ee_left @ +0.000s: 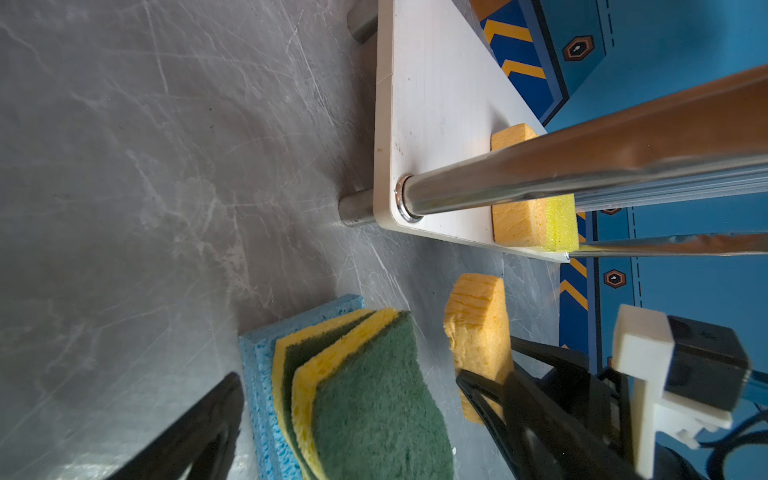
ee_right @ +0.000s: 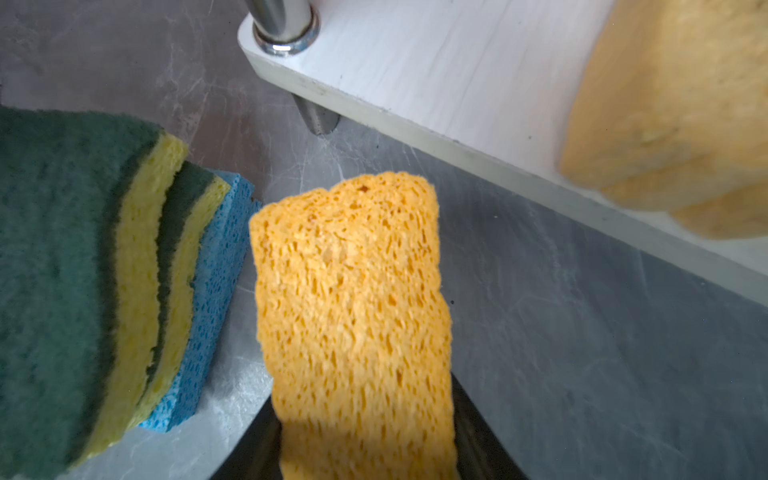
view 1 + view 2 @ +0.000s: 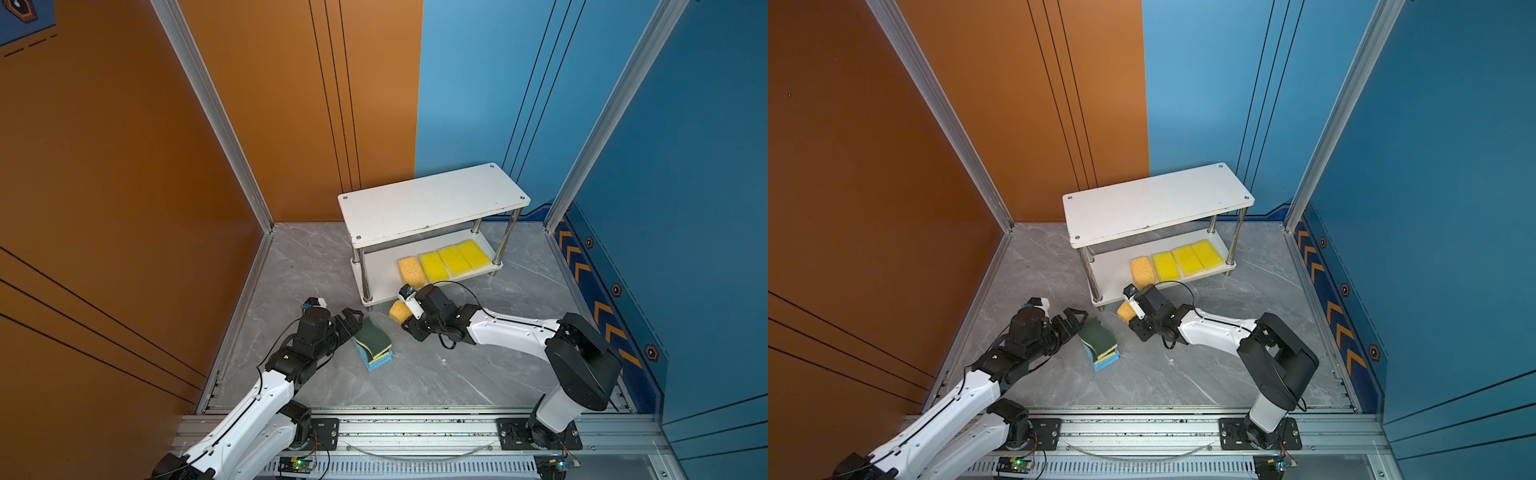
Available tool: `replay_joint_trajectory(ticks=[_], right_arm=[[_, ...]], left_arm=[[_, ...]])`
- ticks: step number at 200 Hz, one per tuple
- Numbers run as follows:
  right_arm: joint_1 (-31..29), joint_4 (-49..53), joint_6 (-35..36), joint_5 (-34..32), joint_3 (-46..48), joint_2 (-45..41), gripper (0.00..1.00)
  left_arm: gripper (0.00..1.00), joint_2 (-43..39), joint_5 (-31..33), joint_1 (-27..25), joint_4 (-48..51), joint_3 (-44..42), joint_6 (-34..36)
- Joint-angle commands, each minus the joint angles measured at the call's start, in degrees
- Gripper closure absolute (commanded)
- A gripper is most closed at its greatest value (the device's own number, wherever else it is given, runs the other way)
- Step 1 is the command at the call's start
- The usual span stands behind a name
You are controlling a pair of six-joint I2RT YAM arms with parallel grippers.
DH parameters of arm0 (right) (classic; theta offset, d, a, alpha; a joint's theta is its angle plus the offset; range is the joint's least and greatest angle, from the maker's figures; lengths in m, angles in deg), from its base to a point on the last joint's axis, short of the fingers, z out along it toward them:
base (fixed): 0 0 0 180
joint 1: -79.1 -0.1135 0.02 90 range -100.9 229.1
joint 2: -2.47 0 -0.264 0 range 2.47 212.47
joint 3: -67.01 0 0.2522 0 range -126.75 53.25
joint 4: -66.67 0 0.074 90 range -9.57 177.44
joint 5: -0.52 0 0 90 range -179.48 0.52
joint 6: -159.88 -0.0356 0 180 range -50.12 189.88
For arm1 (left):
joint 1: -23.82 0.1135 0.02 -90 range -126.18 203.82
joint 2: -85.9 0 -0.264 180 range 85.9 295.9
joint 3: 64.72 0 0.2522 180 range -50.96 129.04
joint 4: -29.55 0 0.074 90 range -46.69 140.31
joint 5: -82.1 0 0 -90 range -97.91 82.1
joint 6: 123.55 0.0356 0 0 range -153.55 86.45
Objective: Place and organize the cleaning sponges onto the shelf
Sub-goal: 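Carry the orange sponge under the shelf beside the first orange sponge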
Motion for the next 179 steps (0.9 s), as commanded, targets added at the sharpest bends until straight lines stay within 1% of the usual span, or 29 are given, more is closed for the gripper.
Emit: replay_joint_trajectory(ticks=[1,49,96,120,147,179], right_arm=[[0.0,3.1,-2.4,-3.4,-2.2,-2.5,1.0],[-1.1,4.4,-3.4,-11.9,-6.1,-3.7,1.0],[-2.8,5.0,-8.6,-17.2,-11.7,-1.1,1.0],[-3.2,4.8,-13.3,-20.1,-13.5,0.2,1.0],[-3.3,2.2,-18.3,-22.0,-14.0,1.7,1.0],[-4.1,2.2,-20.8,-24.0,-16.1,4.4,1.0]], left_arm=[[0.02,0.2,-1.2,0.5,-0.8,-0.2,0.0],[0.03,1.0,-1.0,0.5,-0.6,0.3,0.7],[0.02,2.0,-0.7,0.4,-0.6,0.5,1.1],[0.02,2.0,-0.6,0.3,-1.0,0.0,1.2],[0.02,1.9,-0.6,0.3,-2.5,-1.0,0.7],[0.02,1.9,-0.6,0.2,-2.8,-1.5,0.9]])
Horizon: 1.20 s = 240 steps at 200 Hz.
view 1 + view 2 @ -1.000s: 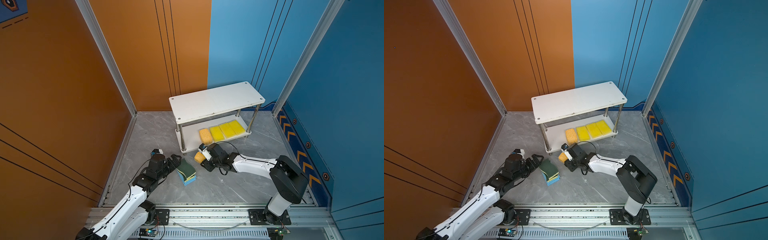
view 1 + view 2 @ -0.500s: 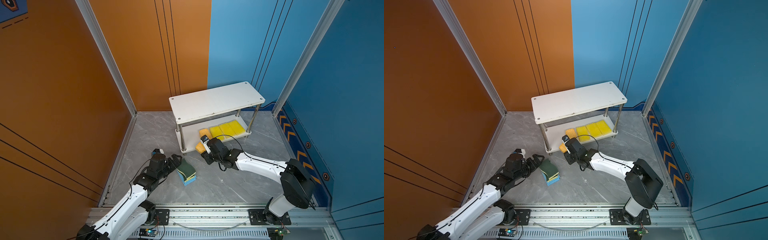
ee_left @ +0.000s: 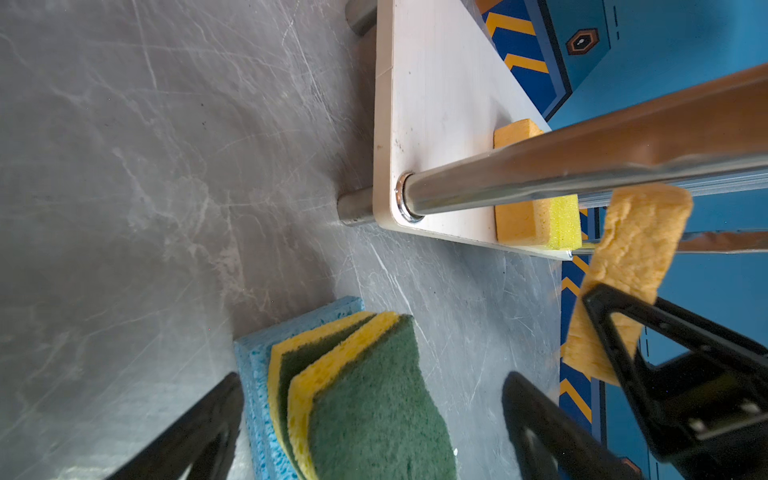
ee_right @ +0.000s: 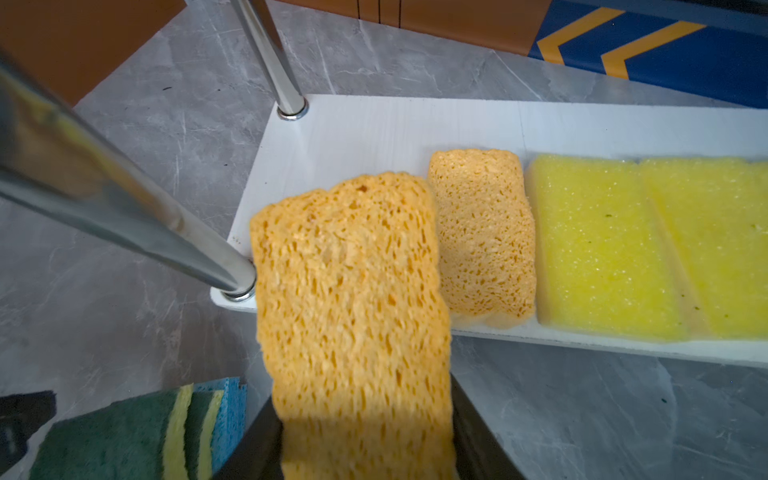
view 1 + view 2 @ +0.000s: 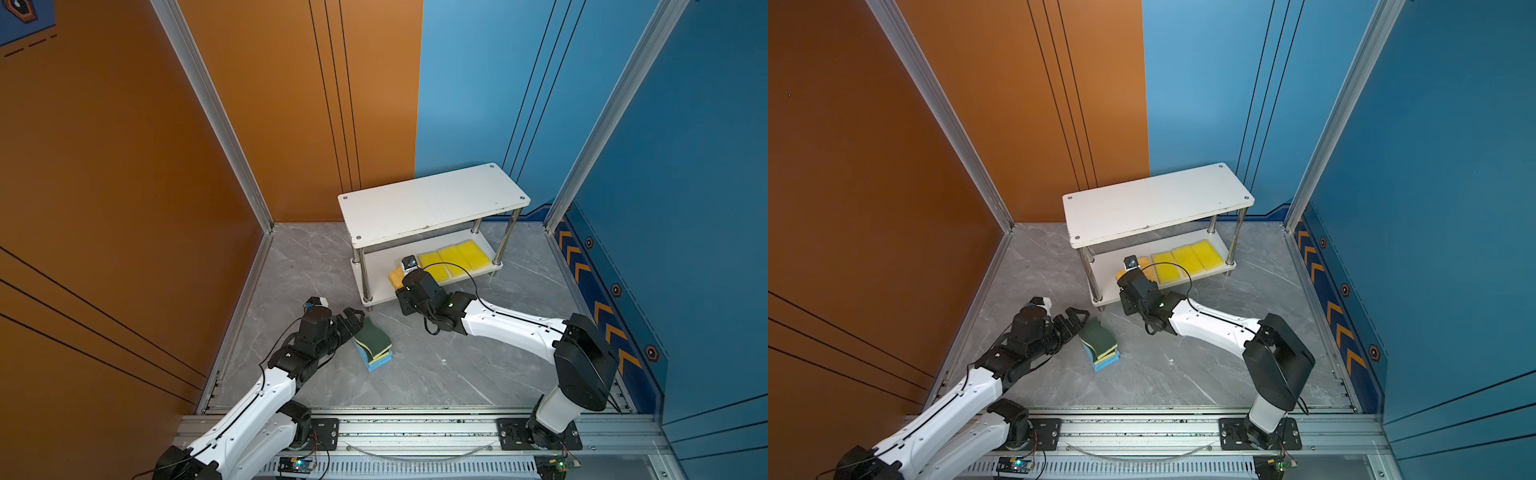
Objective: Place and organize the cleaning sponges onto the shelf
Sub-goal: 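Carry the orange sponge under the shelf beside the first orange sponge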
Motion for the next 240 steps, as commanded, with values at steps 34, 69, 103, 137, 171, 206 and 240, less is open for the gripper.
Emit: replay_joint_trajectory(ticks=[34,69,103,137,171,206,240], right_arm=[[-1.7,-0.2,-5.2,-6.3,-5.4,4.3,1.0],[-1.7,-1.5,-6.3,-6.9,-6.8,7.0,1.0],[-1.9,-1.6,-6.6,-7.1,-8.6,9.2,1.0],[-1.9,-1.6,-6.6,-7.3,-9.7,10.8,1.0],[-1.8,-1.6,-6.7,-7.4,-10.5,12.2,1.0],[-1.5,-1.8,-6.8,-7.3,-11.8,13.7,1.0],[-1.3,-1.7,-6.8,-7.5,-12.7,14.8,1.0]], left_arm=[[0.02,-0.7,-0.2,0.3,-1.1,-1.7,0.9],[0.03,-1.3,-1.7,0.3,-4.1,-2.9,0.2],[0.02,-1.5,-1.8,0.4,-3.8,-3.1,0.0],[0.02,-1.8,-1.9,0.5,-4.2,-3.6,-0.2],[0.02,-2.2,-2.0,0.8,-4.1,-3.7,-0.1],[0.02,-2.2,-2.1,1.0,-3.9,-3.8,-0.1],[0.02,-2.4,-2.1,1.0,-4.0,-4.0,-0.3]])
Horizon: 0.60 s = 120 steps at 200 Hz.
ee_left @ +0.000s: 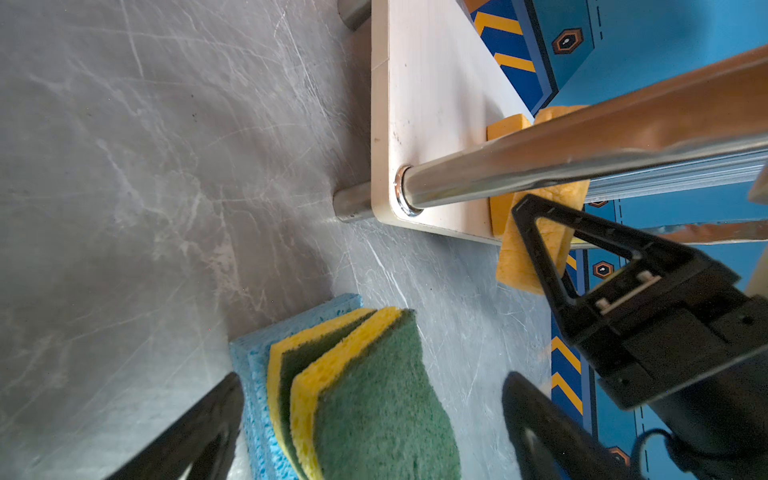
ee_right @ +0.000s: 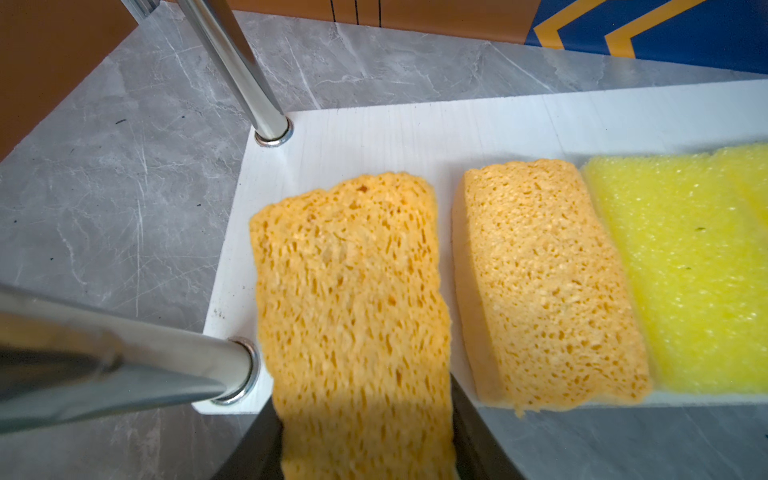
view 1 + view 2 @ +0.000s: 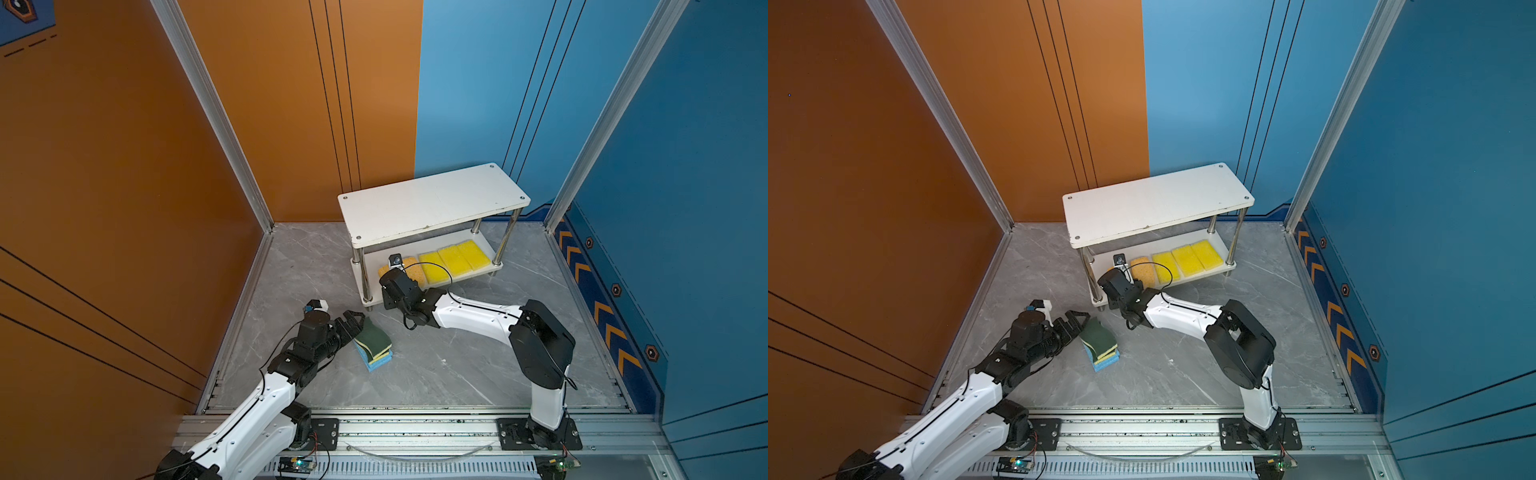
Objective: Place and organize the cleaning sponges onto the shelf
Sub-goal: 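Carry the orange sponge under the shelf beside the first orange sponge, then lower the orange sponge onto the lower tier and open the right gripper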
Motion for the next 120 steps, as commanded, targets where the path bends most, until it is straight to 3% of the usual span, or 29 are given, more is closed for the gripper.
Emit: replay_joint_trajectory(ticks=[1,120], right_arm=[[0.3,-0.5,-1.2,-1.9,-1.7,1.5,1.0],[1.8,-0.6,-2.8,-0.1,-4.0,4.2,1.0]], left_arm=[[0.02,-0.7,-0.8,0.6,-0.3,-0.8,-0.2],[0.02,-0.3,-0.9,0.9,-0.4,-0.7,-0.1]])
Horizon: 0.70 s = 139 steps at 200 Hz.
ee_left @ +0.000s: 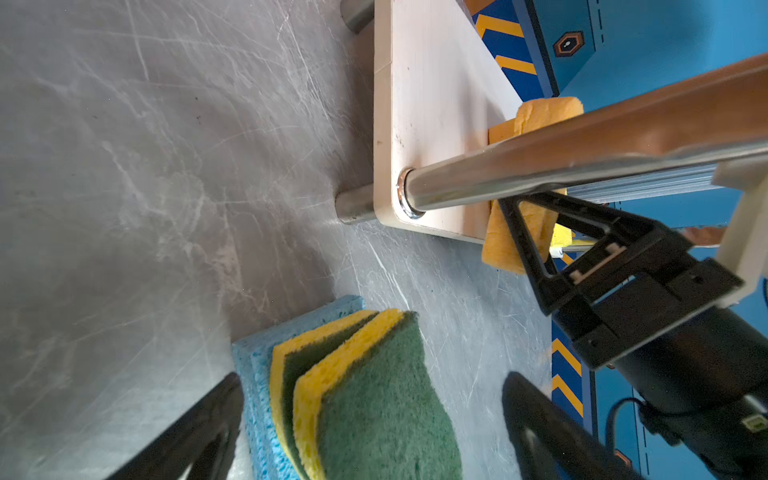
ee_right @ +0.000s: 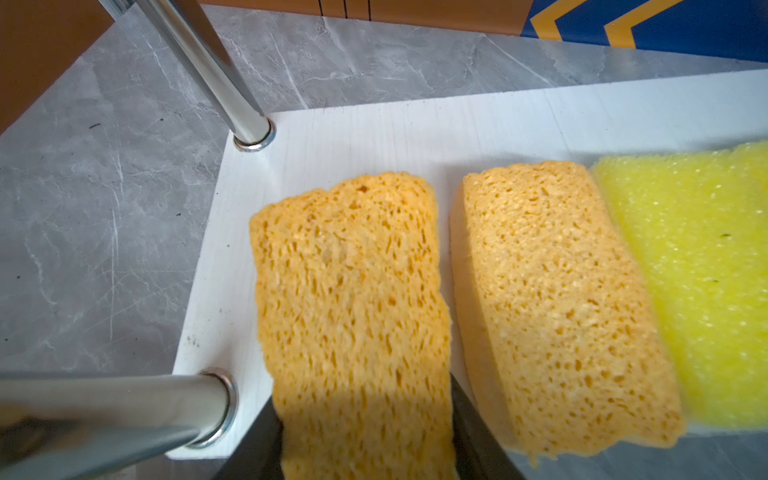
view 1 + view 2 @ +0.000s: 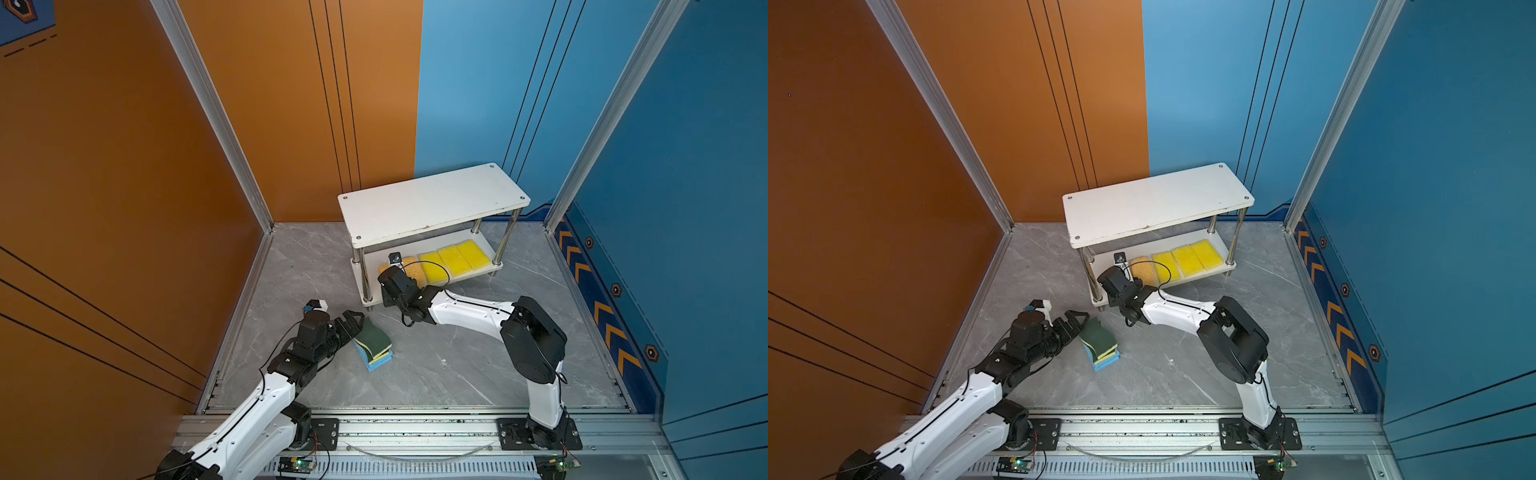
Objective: Place and organize the cleaning sponges onto the shelf
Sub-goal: 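Lower the orange sponge onto the lower tier and open the right gripper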
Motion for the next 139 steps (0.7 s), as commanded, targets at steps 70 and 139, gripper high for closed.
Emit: replay_joint_trajectory(ticks=[70,139], right_arm=[[1.0,-0.4,-2.1,0.8,-3.7,3.2,1.0],[1.5,0.0,-2.6,1.3,-4.5,4.6,1.0]], left_arm=[[0.02,0.3,-1.2,0.8,-0.4,-0.3,0.0],[0.02,0.9,-1.8,1.2,0.1,0.6,0.4]])
